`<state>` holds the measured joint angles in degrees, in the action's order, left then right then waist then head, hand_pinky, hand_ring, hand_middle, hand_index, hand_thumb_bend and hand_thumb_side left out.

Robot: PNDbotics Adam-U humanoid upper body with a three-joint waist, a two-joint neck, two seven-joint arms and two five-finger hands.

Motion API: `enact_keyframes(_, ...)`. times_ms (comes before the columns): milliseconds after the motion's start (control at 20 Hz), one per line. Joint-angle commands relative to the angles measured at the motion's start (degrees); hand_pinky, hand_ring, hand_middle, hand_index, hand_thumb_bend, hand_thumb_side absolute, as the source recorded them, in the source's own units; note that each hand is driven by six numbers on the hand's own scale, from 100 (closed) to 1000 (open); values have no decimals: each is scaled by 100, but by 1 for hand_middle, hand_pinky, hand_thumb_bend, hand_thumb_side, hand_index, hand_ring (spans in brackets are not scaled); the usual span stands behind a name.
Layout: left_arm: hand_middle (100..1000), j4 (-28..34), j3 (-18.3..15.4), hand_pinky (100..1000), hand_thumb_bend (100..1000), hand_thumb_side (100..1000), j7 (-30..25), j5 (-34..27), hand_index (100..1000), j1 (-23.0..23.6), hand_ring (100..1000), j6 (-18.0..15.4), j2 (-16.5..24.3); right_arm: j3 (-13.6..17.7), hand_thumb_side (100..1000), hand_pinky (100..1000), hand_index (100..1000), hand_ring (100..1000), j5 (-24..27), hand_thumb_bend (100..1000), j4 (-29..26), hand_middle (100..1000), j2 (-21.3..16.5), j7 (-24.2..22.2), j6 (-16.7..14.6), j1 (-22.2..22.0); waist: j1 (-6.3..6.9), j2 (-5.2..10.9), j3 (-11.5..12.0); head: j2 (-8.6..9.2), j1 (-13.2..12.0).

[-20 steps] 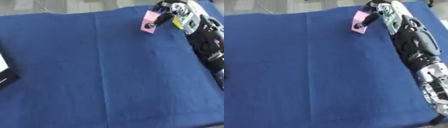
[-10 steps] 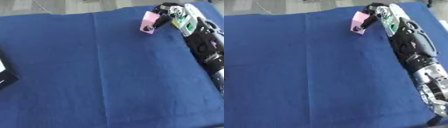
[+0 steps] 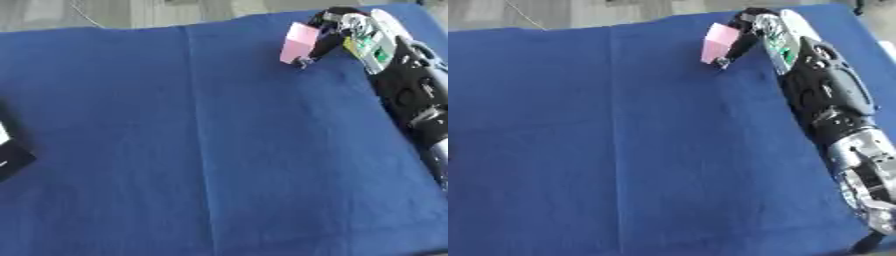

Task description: Pick up the objects with one hand, pass them to the other hand, and then place them into the box on the other side of the table.

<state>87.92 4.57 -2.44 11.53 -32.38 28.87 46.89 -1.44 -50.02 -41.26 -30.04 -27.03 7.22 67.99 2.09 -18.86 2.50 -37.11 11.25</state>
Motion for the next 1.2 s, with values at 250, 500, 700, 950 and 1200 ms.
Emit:
enact_keyframes(250,638,73,-113,739,520,457,66,-33,766,-46,653,31,138,7,333,920,788,908,426,476,-70,794,-192,263,46,57,28,17,7,37,33)
enact_keyframes(500,637,68,-119,738,518,456,87,-46,764,-32,651,36,134,-48,236,913,698,876,483,415,-75,705,-206,368,87,32,19,14,10,24,30)
enact_keyframes(700,636,80,-127,738,519,456,100,-58,764,-38,651,33,148,-69,117,895,654,827,442,366,-64,646,-207,364,85,10,21,30,19,7,20)
enact_keyframes(950,636,84,-132,738,517,456,108,-69,763,-36,650,33,152,-88,100,887,644,808,337,339,-90,631,-208,339,72,2,18,60,17,0,24)
enact_keyframes(1200,635,78,-131,738,515,457,115,-71,763,-26,650,35,156,-90,100,868,625,784,430,248,-133,610,-206,409,125,-28,11,92,10,-7,17)
